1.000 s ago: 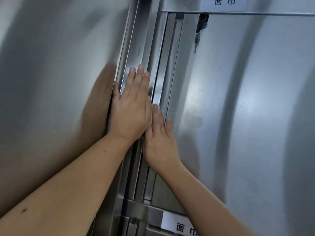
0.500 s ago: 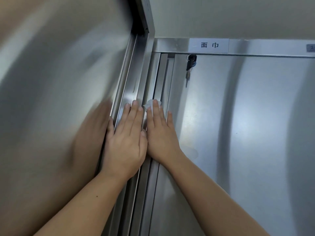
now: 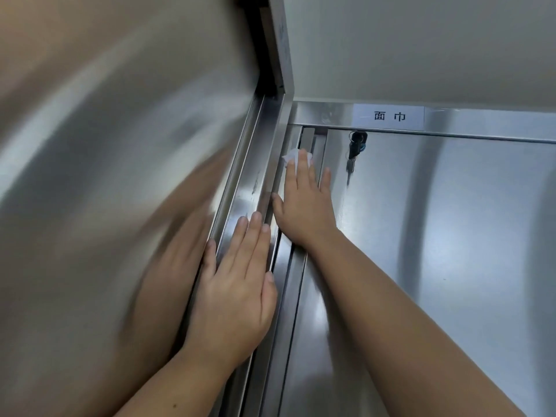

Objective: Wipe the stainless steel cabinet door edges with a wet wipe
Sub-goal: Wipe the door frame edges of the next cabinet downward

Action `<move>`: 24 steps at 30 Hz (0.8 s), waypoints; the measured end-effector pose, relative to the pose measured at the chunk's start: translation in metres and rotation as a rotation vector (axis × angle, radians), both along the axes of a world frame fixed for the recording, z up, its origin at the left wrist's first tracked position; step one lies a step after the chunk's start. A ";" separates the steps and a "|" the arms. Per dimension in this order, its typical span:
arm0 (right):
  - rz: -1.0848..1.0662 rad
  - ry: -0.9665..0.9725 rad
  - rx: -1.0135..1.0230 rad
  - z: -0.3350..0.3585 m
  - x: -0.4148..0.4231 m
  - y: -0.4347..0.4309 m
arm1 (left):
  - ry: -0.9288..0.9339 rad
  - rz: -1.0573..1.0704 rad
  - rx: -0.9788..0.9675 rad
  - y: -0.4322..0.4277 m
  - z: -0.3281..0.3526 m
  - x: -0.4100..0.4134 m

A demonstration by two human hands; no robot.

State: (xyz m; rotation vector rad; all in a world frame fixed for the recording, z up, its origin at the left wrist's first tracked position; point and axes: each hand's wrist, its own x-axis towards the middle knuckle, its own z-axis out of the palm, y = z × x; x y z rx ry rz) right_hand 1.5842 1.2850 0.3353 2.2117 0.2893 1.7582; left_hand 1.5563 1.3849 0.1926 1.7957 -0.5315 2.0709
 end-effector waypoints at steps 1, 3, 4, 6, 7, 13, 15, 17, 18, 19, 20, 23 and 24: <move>-0.006 -0.001 0.014 0.006 0.000 0.002 | 0.001 0.004 0.001 0.000 -0.001 0.000; -0.027 -0.001 0.037 0.017 0.001 0.005 | 0.004 0.017 0.000 0.001 -0.001 0.000; -0.041 0.005 0.044 0.022 0.001 0.006 | 0.008 0.020 0.000 0.001 -0.001 -0.001; -0.073 0.025 0.054 0.035 -0.001 0.008 | 0.012 0.021 0.000 0.001 -0.001 -0.001; -0.090 0.036 0.057 0.041 -0.002 0.008 | 0.012 0.026 0.000 0.001 -0.001 -0.001; -0.126 0.076 0.061 0.057 -0.007 0.009 | 0.003 0.052 0.007 0.001 -0.001 -0.001; -0.115 0.041 0.042 0.046 -0.006 0.007 | 0.004 0.046 0.009 0.002 -0.001 -0.001; -0.096 0.014 0.009 0.031 -0.005 0.003 | 0.008 0.036 0.009 0.002 0.000 0.000; -0.084 0.012 -0.004 0.023 -0.005 0.001 | 0.012 0.034 0.011 0.002 0.000 0.000; -0.072 0.019 -0.015 0.015 -0.006 0.000 | 0.014 0.031 0.011 0.002 0.000 0.001; -0.063 0.028 -0.023 0.006 -0.006 -0.002 | 0.018 0.025 0.009 0.002 0.000 0.001; -0.019 0.056 -0.032 -0.023 -0.007 -0.004 | 0.030 0.004 0.008 0.001 0.000 0.000; 0.005 0.073 -0.025 -0.032 -0.007 -0.004 | 0.035 -0.003 0.008 0.001 0.000 -0.001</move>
